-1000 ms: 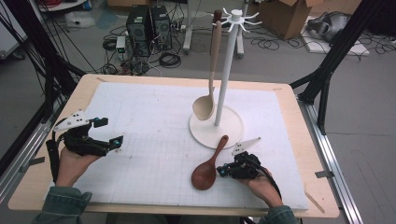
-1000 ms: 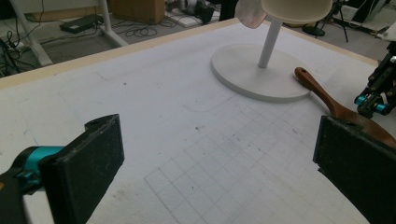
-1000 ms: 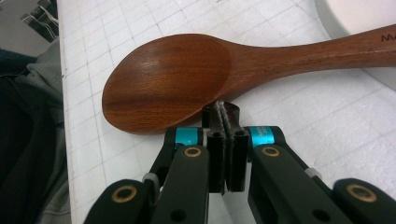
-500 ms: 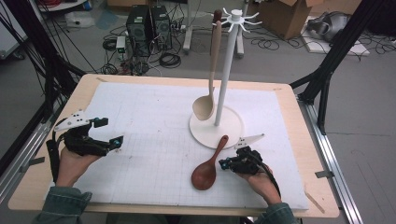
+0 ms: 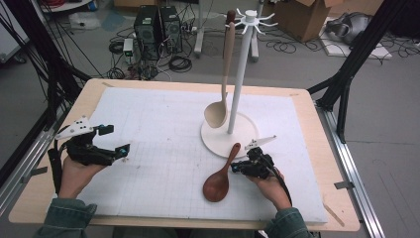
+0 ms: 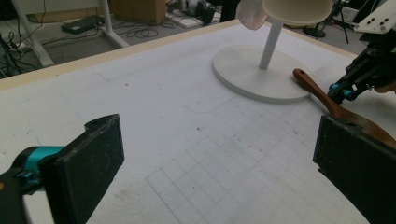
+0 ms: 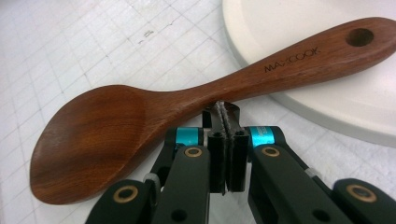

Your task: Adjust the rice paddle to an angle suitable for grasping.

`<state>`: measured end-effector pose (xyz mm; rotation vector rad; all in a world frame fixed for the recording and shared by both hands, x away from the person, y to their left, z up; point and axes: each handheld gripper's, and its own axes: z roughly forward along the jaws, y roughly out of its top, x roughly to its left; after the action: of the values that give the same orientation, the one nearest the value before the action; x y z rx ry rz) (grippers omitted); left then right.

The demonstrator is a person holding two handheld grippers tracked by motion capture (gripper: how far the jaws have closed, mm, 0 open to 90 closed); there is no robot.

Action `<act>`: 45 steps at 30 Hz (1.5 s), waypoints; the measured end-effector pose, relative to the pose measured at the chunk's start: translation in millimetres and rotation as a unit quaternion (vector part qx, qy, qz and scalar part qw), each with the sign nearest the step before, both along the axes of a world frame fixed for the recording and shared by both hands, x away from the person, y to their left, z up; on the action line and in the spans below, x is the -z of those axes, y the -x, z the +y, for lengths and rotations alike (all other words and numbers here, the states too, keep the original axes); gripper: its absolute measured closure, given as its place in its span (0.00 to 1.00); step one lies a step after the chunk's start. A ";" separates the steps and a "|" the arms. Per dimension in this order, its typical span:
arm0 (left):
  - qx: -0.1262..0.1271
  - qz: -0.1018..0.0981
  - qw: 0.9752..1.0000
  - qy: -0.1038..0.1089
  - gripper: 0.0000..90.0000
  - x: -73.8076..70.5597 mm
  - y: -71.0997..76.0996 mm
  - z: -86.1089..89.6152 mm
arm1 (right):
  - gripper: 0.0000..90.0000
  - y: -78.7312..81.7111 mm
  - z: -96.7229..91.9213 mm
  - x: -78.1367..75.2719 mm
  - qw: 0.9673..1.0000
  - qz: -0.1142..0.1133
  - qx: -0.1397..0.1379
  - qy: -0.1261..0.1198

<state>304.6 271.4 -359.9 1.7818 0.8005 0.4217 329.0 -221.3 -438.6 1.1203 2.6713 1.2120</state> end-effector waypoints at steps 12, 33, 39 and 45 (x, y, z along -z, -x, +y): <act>0.003 0.001 1.000 -0.003 0.03 0.8 -0.3 -1.8 | 1.00 -12.1 20.4 -3.4 1.000 0.016 0.005 0.015; -0.001 0.002 1.000 -0.001 0.03 0.9 -0.4 1.0 | 1.00 -26.4 86.7 -3.3 0.998 0.008 -0.049 0.041; 0.000 0.002 1.000 0.000 0.03 1.2 -0.6 0.5 | 1.00 -25.2 95.0 -3.9 0.998 0.006 -0.053 0.043; 0.001 0.003 1.000 -0.002 0.03 1.4 -0.7 0.8 | 1.00 -23.6 108.8 -4.0 0.997 0.005 -0.063 0.043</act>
<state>305.3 272.2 -361.3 1.7876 0.8016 0.4166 352.6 -112.5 -434.6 0.9627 2.8102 1.0969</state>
